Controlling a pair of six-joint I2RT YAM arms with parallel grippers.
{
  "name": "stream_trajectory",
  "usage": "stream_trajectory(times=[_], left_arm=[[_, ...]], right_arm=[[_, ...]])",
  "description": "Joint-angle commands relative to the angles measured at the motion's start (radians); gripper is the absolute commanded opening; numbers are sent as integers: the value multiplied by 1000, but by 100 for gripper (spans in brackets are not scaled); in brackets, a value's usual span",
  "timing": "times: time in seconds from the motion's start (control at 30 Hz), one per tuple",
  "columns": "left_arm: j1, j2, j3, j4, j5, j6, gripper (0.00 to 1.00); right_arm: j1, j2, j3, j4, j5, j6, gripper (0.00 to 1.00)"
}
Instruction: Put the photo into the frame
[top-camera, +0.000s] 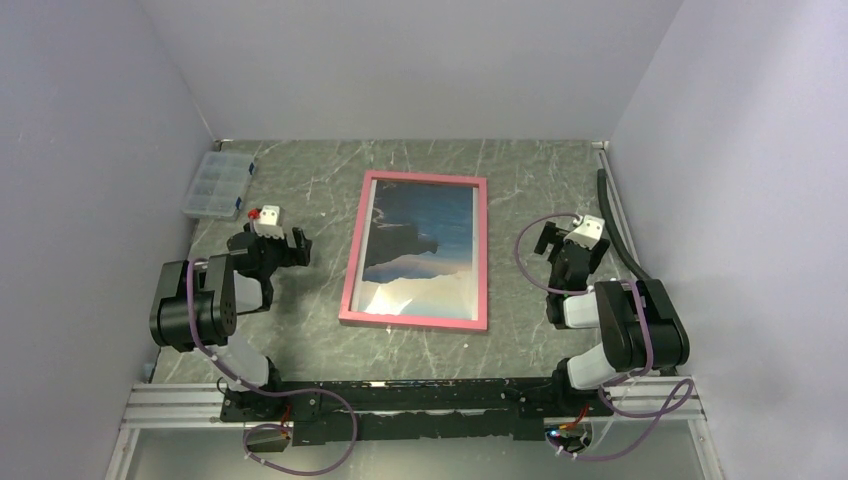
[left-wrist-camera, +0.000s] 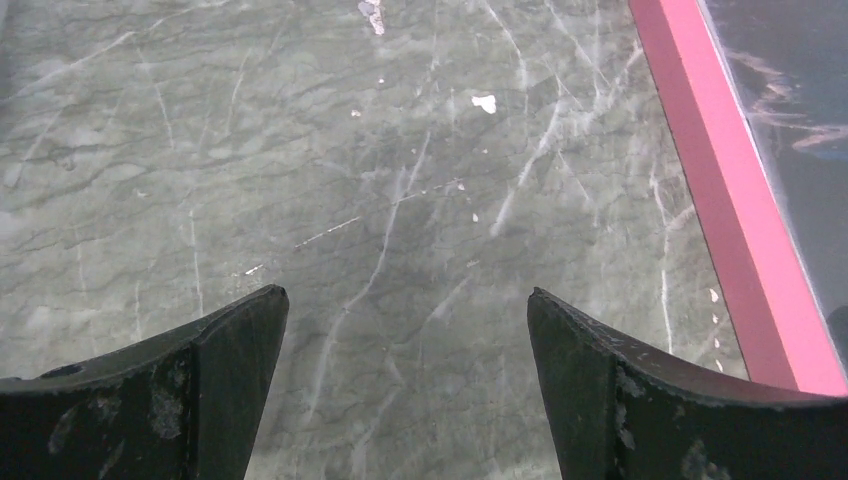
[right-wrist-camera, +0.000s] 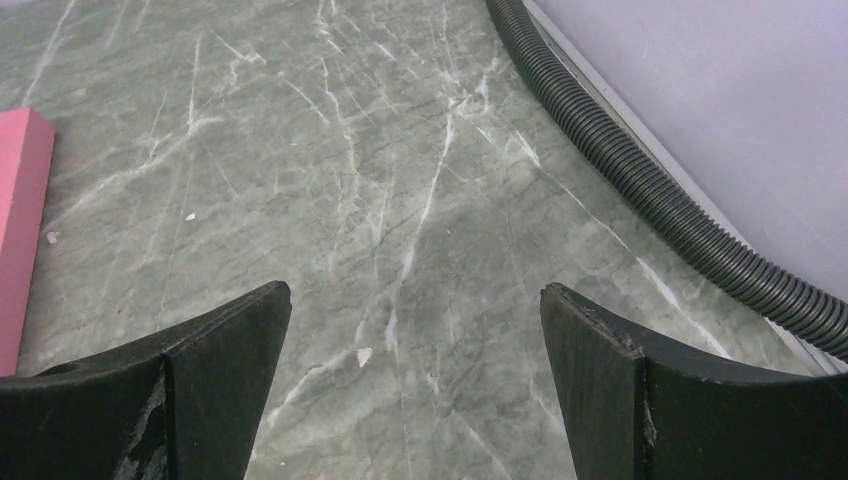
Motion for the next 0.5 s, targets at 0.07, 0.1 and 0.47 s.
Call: stream_trajectory(times=[0.07,0.1,0.47], left_arm=[[1,-20,11,23,-35,15,95],[1,-14,7,48,-35,9,95],[1,-11,6,49,-36,9,95]], right_arm=[[3,-4,1,65,-4,-15,100],[3,-4,2,61,-4,-14,100],[1,-2,10,50,-13,-13,100]])
